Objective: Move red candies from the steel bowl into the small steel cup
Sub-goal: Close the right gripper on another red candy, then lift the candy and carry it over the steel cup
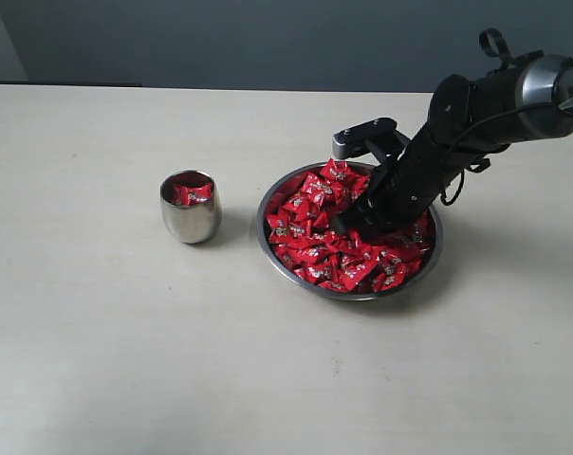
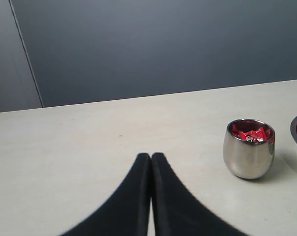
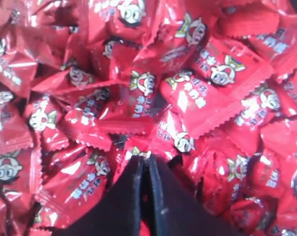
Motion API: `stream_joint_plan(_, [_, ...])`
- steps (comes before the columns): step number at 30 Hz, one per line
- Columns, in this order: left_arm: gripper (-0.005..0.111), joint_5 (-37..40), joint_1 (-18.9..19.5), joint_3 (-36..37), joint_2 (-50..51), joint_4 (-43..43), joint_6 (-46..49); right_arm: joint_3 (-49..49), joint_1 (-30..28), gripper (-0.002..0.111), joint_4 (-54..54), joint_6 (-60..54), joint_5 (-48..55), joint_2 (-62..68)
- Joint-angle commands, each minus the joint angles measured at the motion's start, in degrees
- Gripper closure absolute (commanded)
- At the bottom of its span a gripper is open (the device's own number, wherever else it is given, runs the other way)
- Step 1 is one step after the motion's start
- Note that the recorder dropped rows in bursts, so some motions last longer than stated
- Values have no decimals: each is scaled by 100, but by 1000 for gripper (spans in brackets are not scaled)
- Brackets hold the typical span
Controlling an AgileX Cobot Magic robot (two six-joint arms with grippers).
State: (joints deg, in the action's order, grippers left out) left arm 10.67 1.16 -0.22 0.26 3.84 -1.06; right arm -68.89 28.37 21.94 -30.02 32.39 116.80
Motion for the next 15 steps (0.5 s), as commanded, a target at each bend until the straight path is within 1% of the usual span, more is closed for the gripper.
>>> stream_joint_plan(1, [106,-33,-19,22,-26,6,-7,-4,-21,109,-101,0,-102,-166])
stream_joint_plan(15, [106,-33,-19,22,-26,6,-7,-4,-21,109,-67,0,-79,-1025])
